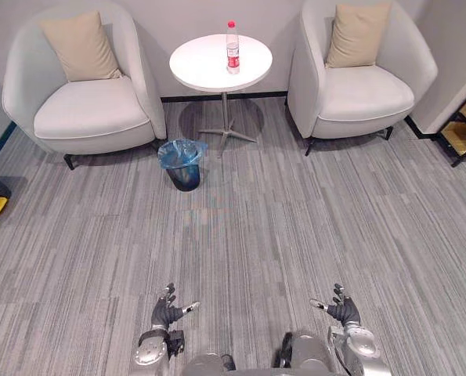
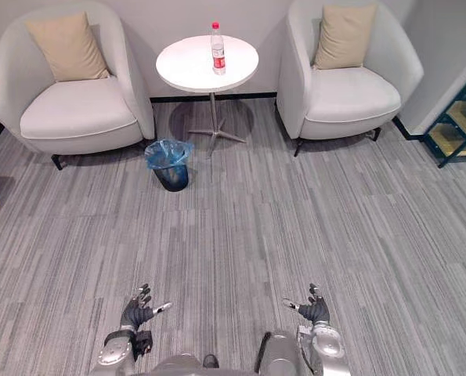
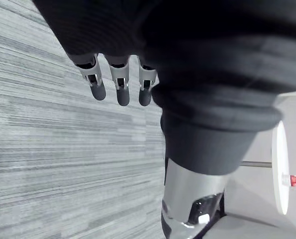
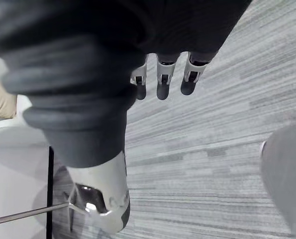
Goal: Gather rubbish on tea table into small bin, then transfer packed bag to large trash can.
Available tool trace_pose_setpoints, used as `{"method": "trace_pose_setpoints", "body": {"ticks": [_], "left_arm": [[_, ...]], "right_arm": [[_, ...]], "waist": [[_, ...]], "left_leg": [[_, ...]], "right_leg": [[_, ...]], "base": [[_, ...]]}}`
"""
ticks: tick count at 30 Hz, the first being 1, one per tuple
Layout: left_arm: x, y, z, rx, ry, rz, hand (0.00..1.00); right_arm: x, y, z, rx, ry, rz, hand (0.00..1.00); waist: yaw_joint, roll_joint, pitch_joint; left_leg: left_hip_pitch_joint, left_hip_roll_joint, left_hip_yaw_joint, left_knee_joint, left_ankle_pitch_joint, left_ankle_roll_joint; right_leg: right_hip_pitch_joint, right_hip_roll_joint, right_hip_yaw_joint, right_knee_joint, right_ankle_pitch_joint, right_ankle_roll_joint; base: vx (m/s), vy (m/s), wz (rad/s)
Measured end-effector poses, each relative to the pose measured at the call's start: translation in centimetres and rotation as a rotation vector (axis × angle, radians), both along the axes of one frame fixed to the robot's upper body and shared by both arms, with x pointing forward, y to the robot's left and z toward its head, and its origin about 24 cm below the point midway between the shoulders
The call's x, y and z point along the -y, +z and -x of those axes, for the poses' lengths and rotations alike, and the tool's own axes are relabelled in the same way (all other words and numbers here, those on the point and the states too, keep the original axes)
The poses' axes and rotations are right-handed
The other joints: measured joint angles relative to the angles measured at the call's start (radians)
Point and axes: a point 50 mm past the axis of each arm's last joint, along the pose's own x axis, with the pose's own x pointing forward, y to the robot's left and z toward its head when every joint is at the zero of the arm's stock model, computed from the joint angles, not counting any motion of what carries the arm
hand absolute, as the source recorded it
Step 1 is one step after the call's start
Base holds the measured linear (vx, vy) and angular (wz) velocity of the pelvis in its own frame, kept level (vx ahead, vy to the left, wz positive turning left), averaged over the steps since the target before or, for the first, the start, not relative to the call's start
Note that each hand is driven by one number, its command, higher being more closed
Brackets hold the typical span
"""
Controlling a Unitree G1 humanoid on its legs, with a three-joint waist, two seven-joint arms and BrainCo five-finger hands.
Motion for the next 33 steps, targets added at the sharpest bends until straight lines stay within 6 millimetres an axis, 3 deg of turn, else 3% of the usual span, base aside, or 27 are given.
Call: {"method": "trace_pose_setpoints", "body": {"ticks": [1, 2, 3, 4, 5, 6, 9, 12, 15, 17, 18, 19, 20, 21, 22, 24, 25, 27, 29, 31, 33], "left_arm": [[0.0, -0.1, 0.1, -0.005, 0.002, 0.001, 0.00], [0.7, -0.5, 0.4, -0.021, 0.008, 0.022, 0.00], [0.7, -0.5, 0.4, -0.023, 0.005, 0.018, 0.00], [0.7, -0.4, 0.3, -0.020, 0.005, 0.019, 0.00], [0.8, -0.5, 0.4, -0.020, 0.009, 0.025, 0.00], [1.1, -0.7, 0.7, -0.030, 0.014, 0.037, 0.00], [1.6, -1.0, 1.6, -0.051, 0.018, 0.056, 0.00], [1.5, -0.7, 1.3, -0.032, 0.024, 0.055, 0.00], [1.2, -0.6, 1.3, -0.022, 0.061, 0.063, 0.00], [1.6, -0.7, 1.3, -0.023, 0.069, 0.080, 0.00], [1.8, -0.7, 1.4, -0.025, 0.073, 0.090, 0.00], [1.8, -0.7, 1.5, -0.026, 0.075, 0.091, 0.00], [1.6, -0.9, 1.8, -0.034, 0.088, 0.091, 0.00], [1.4, -0.9, 1.9, -0.035, 0.093, 0.090, 0.00], [1.2, -0.9, 1.9, -0.034, 0.097, 0.088, 0.00], [1.0, -0.7, 1.4, -0.023, 0.100, 0.086, 0.00], [1.1, -0.6, 1.3, -0.021, 0.096, 0.088, 0.00], [1.2, -0.7, 1.4, -0.027, 0.076, 0.084, 0.00], [0.8, -0.7, 1.5, -0.032, 0.059, 0.066, 0.00], [0.8, -0.8, 1.8, -0.044, 0.040, 0.054, 0.00], [0.3, -0.7, 1.9, -0.045, 0.038, 0.038, 0.00]], "right_arm": [[0.1, -0.1, 0.2, -0.005, -0.005, 0.002, 0.00], [0.9, 0.0, 0.1, -0.010, -0.019, 0.016, 0.00], [0.8, 0.2, -0.4, 0.004, -0.019, 0.016, 0.00], [0.7, 0.3, -0.5, 0.008, -0.016, 0.014, 0.00], [0.6, 0.2, -0.5, 0.006, -0.011, 0.010, 0.00], [0.3, 0.3, -0.6, 0.010, -0.004, 0.008, 0.00], [0.1, 0.5, -0.7, 0.025, -0.016, 0.008, 0.00], [0.3, 0.9, -1.6, 0.051, -0.022, 0.012, 0.00], [0.6, 1.3, -2.3, 0.071, -0.039, 0.012, 0.00], [1.1, 1.4, -2.4, 0.071, -0.042, 0.024, 0.00], [1.5, 1.2, -2.1, 0.053, -0.040, 0.037, 0.00], [1.6, 1.1, -2.0, 0.048, -0.038, 0.041, 0.00], [1.4, 0.8, -1.8, 0.026, -0.023, 0.043, 0.00], [0.7, 0.7, -1.8, 0.022, -0.001, 0.032, 0.00], [0.3, 0.5, -1.8, 0.018, 0.013, 0.027, 0.00], [-0.7, 0.2, -1.5, 0.005, 0.028, 0.004, 0.00], [-0.7, 0.1, -1.4, 0.002, 0.027, 0.003, 0.00], [-0.8, -0.1, -1.0, -0.010, 0.026, -0.001, 0.00], [-1.0, -0.1, -1.1, -0.009, 0.030, -0.009, 0.00], [-1.0, -0.2, -0.9, -0.015, 0.032, -0.007, 0.00], [-1.0, -0.5, -0.7, -0.035, 0.043, 0.003, 0.00]], "waist": [[-0.002, -0.005, -0.001], [0.005, 0.041, -0.008], [0.009, 0.054, -0.015], [0.011, 0.056, -0.013], [0.016, 0.063, -0.007], [0.023, 0.070, 0.001], [0.047, 0.054, 0.018], [0.059, 0.053, 0.020], [0.078, 0.049, 0.028], [0.090, 0.054, 0.032], [0.099, 0.084, 0.031], [0.100, 0.089, 0.032], [0.104, 0.092, 0.028], [0.100, 0.076, 0.026], [0.098, 0.063, 0.022], [0.112, 0.011, 0.016], [0.119, 0.007, 0.017], [0.118, 0.004, 0.014], [0.116, -0.009, 0.009], [0.093, -0.010, 0.007], [0.071, -0.004, 0.009]], "left_leg": [[0.022, 0.002, -0.007, 0.000, -0.022, -0.032], [0.037, 0.048, -0.016, 0.010, -0.036, -0.049], [0.007, 0.072, -0.027, 0.089, -0.037, -0.053], [-0.024, 0.089, -0.031, 0.168, -0.036, -0.055], [-0.105, 0.133, -0.049, 0.372, -0.007, -0.092], [-0.187, 0.190, -0.057, 0.585, 0.018, -0.103], [-0.309, 0.247, 0.001, 0.810, 0.003, -0.079], [-0.394, 0.224, 0.045, 0.682, -0.003, -0.071], [-0.430, 0.134, 0.058, 0.339, 0.007, -0.072], [-0.416, 0.084, 0.053, 0.097, 0.079, -0.074], [-0.395, 0.087, 0.048, -0.006, 0.141, -0.080], [-0.391, 0.088, 0.048, -0.008, 0.172, -0.075], [-0.368, 0.081, 0.053, -0.010, 0.252, -0.038], [-0.366, 0.052, 0.054, 0.018, 0.243, 0.007], [-0.373, 0.040, 0.056, 0.034, 0.227, 0.026], [-0.396, -0.005, 0.062, 0.108, 0.140, 0.049], [-0.391, -0.013, 0.063, 0.122, 0.120, 0.054], [-0.335, -0.035, 0.061, 0.120, 0.073, 0.063], [-0.282, -0.060, 0.054, 0.106, 0.040, 0.083], [-0.224, -0.075, 0.028, 0.105, 0.015, 0.098], [-0.145, -0.066, 0.007, 0.076, 0.008, 0.106]], "right_leg": [[0.013, -0.006, 0.014, 0.003, 0.130, -0.034], [0.004, 0.034, 0.007, 0.062, 0.083, -0.081], [-0.002, 0.054, -0.002, 0.084, 0.028, -0.092], [0.009, 0.065, -0.007, 0.080, 0.015, -0.098], [0.058, 0.095, -0.016, 0.042, 0.002, -0.109], [0.135, 0.129, -0.019, -0.012, -0.006, -0.119], [0.281, 0.159, 0.006, -0.082, -0.042, -0.153], [0.316, 0.156, 0.035, -0.104, -0.046, -0.142], [0.334, 0.118, 0.091, -0.112, -0.062, -0.115], [0.367, 0.093, 0.124, -0.129, -0.079, -0.087], [0.397, 0.099, 0.144, -0.135, -0.099, -0.058], [0.404, 0.099, 0.148, -0.134, -0.104, -0.052], [0.420, 0.090, 0.167, -0.132, -0.126, -0.025], [0.433, 0.061, 0.173, -0.129, -0.151, -0.007], [0.432, 0.048, 0.175, -0.123, -0.162, 0.003], [0.427, -0.004, 0.178, -0.071, -0.210, 0.041], [0.419, -0.015, 0.180, -0.032, -0.222, 0.056], [0.330, -0.048, 0.198, 0.243, -0.244, 0.112], [0.237, -0.086, 0.203, 0.492, -0.221, 0.182], [0.176, -0.110, 0.175, 0.658, -0.254, 0.151], [0.109, -0.108, 0.083, 0.664, -0.299, 0.079]], "base": [[0.51, -0.260, 0.26], [0.47, -0.270, 0.05], [0.47, -0.271, -0.08], [0.43, -0.295, 0.03], [0.42, -0.287, 0.05], [0.49, -0.313, 0.04], [0.40, -0.192, -0.24], [0.31, -0.043, -0.34], [0.30, 0.102, -0.46], [0.32, 0.221, -0.42], [0.25, 0.195, -0.38], [0.32, 0.273, -0.43], [0.29, 0.278, -0.28], [0.34, 0.327, -0.22], [0.28, 0.259, 0.03], [0.30, 0.201, 0.08], [0.32, 0.169, 0.03], [0.33, 0.181, 0.11], [0.40, 0.135, 0.19], [0.40, 0.065, 0.39], [0.43, -0.012, 0.39]]}}
